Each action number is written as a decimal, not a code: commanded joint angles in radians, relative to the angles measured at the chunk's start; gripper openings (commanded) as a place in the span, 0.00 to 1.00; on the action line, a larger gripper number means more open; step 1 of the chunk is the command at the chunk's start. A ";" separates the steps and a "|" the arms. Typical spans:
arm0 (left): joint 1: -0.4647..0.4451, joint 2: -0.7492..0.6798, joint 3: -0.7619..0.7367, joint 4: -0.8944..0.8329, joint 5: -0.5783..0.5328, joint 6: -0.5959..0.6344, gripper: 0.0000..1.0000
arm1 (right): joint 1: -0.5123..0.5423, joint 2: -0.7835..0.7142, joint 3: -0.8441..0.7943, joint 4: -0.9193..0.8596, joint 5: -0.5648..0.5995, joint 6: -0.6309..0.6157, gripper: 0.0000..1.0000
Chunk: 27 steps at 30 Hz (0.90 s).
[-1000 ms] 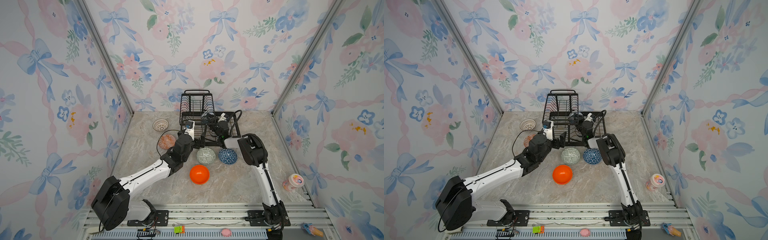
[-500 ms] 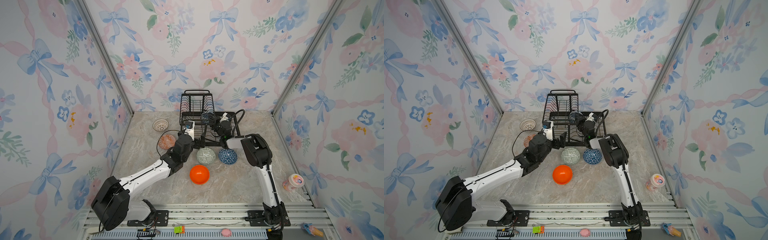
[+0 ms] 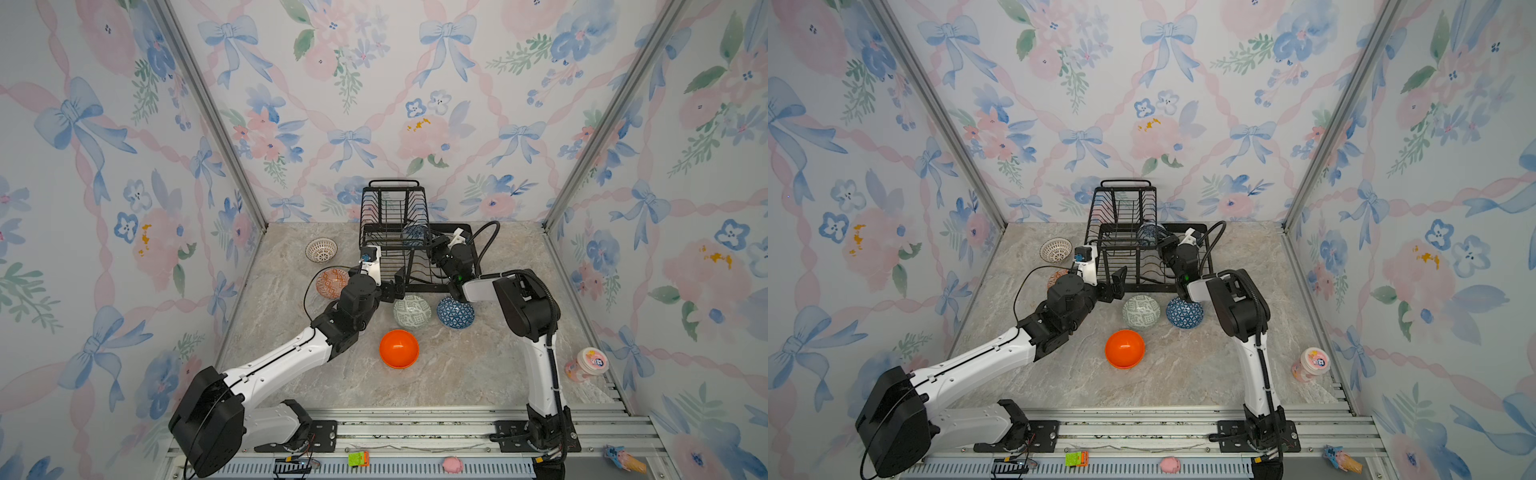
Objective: Load the bowls into the dish rack
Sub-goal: 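Lower the blue floral bowl into the rack's lower tier and open right gripper, then move left gripper to the orange patterned bowl while right withdraws from rack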
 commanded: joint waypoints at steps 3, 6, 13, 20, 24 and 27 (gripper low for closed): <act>0.042 -0.065 -0.018 -0.124 -0.024 -0.083 0.98 | -0.038 -0.126 -0.095 -0.011 -0.050 -0.042 0.39; 0.079 -0.094 -0.030 -0.187 -0.016 -0.127 0.98 | -0.061 -0.190 -0.142 -0.071 -0.085 -0.066 0.40; 0.214 -0.170 -0.106 -0.280 0.078 -0.258 0.98 | -0.102 -0.385 -0.214 -0.350 -0.148 -0.211 0.45; 0.381 -0.242 -0.193 -0.287 0.223 -0.337 0.98 | -0.054 -0.560 -0.187 -0.789 -0.099 -0.516 0.67; 0.466 -0.247 -0.226 -0.285 0.285 -0.364 0.98 | -0.037 -0.638 -0.212 -0.878 -0.077 -0.608 0.89; 0.524 -0.216 -0.226 -0.287 0.333 -0.371 0.98 | -0.020 -0.689 -0.216 -0.963 -0.026 -0.691 0.97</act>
